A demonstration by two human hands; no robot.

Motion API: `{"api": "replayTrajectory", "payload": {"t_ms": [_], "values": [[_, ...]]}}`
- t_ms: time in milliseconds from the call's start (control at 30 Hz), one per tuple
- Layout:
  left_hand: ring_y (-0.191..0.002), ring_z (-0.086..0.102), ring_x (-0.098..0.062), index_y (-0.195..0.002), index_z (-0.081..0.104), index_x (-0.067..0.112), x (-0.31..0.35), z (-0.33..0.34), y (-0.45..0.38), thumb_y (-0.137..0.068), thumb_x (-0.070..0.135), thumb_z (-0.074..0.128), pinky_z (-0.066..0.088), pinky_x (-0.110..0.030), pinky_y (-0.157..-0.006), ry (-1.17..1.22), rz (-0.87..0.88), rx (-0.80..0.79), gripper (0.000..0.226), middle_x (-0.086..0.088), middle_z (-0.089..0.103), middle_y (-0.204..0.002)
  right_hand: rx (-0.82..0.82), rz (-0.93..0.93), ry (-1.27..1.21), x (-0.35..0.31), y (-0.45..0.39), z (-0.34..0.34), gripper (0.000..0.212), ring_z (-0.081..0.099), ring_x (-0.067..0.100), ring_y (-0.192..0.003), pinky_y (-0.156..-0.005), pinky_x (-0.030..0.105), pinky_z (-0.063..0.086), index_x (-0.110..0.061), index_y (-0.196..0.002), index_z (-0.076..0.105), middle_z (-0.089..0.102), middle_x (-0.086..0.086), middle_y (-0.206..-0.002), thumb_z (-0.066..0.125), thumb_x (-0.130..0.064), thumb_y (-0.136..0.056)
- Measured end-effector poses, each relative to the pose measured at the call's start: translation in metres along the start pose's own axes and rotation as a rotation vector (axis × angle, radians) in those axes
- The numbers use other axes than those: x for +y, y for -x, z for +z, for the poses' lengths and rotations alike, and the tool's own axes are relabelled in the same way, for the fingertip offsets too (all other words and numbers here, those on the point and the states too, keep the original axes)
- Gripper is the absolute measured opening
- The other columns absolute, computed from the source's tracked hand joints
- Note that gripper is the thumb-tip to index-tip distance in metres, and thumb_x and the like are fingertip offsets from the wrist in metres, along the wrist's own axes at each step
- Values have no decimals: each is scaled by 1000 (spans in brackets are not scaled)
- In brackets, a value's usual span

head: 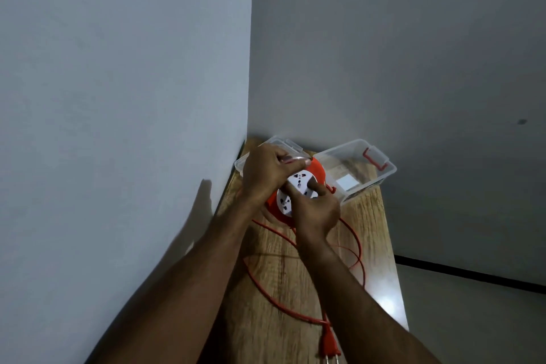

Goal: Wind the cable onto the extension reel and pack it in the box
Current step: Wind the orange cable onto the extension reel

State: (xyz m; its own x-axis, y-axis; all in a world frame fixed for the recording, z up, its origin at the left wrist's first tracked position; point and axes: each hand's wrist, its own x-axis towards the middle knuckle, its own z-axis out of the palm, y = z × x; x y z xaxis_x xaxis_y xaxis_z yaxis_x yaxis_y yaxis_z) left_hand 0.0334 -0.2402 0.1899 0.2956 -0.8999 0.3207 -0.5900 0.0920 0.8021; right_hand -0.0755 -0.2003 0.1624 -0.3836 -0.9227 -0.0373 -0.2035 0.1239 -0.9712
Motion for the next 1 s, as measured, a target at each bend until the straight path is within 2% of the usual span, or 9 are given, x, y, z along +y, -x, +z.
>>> {"api": "replayTrajectory", "payload": {"t_ms": [100,200,267,367,467,533,667,867,1000], "values": [[-63,65,4,-81,81,19,1,7,5,-80,60,78,53,-15,-57,-25,50,22,42,10,75,-73,-50,549,-419,-9,-1,9,38,69,26,-97,-88,47,61,-20,-91,68,71,6,-112,93,-35,-68],[-61,64,4,-81,80,18,-1,4,4,-81,56,79,45,-6,-55,-18,24,21,38,12,74,-74,-175,625,-535,-16,-5,-2,28,73,29,-83,-86,49,62,-17,-86,62,72,9,-94,88,-23,-78],[-61,64,9,-76,76,18,-5,0,1,-82,53,80,40,-3,-48,7,-30,13,36,20,63,-63,-214,392,-335,-14,-2,-13,22,77,24,-76,-76,46,65,-12,-100,68,76,9,-93,81,-22,-86],[-59,62,14,-73,75,20,-8,-5,-3,-80,56,81,39,-3,-46,33,-61,22,37,24,57,-60,-25,-397,168,1,-1,-30,28,71,7,-71,-67,32,63,-16,-112,70,73,-3,-87,78,-27,-87],[-58,63,6,-71,76,15,-9,-3,-9,-78,57,80,42,-5,-46,54,-62,0,43,17,62,-59,-79,-1004,581,11,-7,-40,41,68,14,-89,-70,18,47,-16,-123,67,70,4,-112,79,-27,-85],[-54,62,-6,-72,76,13,-8,-1,-10,-78,58,79,43,-8,-50,55,-73,-24,46,9,66,-61,-236,-1046,761,13,-12,-39,56,67,19,-95,-66,19,48,-22,-134,56,58,8,-129,78,-32,-84],[-59,64,-1,-68,70,28,-5,-1,-8,-80,54,80,43,-12,-57,49,-56,-105,30,21,62,-61,-344,-956,811,13,-18,-35,80,64,18,-98,-65,20,51,-23,-148,37,43,10,-138,79,-40,-82],[-62,66,3,-72,75,26,-7,-1,-6,-79,57,80,45,-8,-57,43,-32,-109,32,22,64,-63,-304,-996,781,10,-28,-26,74,68,25,-95,-71,30,61,-16,-135,57,53,12,-129,89,-40,-73],[-64,65,7,-78,77,24,-4,-4,-6,-78,55,81,42,-2,-56,23,-17,-103,31,23,63,-68,-321,-890,689,8,-27,-23,63,72,25,-102,-85,39,62,-19,-130,63,70,8,-121,87,-39,-76]]}}
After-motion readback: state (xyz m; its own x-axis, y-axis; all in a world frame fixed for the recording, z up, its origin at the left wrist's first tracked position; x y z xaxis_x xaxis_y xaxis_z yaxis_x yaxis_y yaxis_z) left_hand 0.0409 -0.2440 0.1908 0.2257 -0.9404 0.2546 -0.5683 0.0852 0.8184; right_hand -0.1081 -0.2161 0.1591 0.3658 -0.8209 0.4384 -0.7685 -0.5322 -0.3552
